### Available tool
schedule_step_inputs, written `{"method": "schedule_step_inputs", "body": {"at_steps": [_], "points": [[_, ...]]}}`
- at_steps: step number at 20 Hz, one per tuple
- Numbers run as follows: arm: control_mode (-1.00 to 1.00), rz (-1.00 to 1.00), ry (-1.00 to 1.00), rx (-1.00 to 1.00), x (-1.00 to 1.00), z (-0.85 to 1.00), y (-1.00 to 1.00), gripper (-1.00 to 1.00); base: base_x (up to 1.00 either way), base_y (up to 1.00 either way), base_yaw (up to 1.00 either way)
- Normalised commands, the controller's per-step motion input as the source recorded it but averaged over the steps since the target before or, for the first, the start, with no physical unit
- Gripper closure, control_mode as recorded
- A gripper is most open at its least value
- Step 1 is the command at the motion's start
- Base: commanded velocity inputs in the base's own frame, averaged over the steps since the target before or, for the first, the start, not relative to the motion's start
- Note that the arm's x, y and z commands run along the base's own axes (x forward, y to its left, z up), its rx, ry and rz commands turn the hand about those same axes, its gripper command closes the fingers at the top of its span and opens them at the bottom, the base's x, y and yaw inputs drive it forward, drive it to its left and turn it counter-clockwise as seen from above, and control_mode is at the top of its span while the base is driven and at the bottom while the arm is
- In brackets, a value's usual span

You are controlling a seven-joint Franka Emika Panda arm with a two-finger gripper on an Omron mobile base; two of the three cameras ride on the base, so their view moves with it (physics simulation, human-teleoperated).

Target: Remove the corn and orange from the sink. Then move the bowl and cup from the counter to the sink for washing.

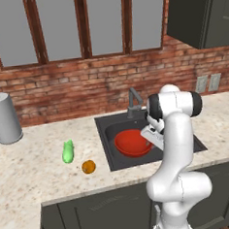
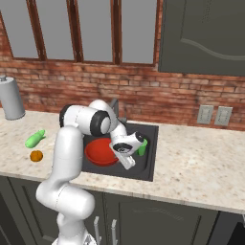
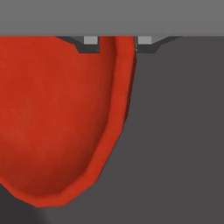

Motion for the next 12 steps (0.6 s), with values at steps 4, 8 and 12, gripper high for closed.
{"method": "schedule_step_inputs", "body": {"at_steps": [4,8,12], "points": [[-1.00,0.04,0.00,0.00,0.00,-0.10,0.05,-1.00,0.00,0.00,0.00],[-1.00,0.03,0.00,0.00,0.00,-0.03,0.02,-1.00,0.00,0.00,0.00],[-1.00,0.03,0.00,0.00,0.00,0.00,0.01,-1.00,0.00,0.00,0.00]]}}
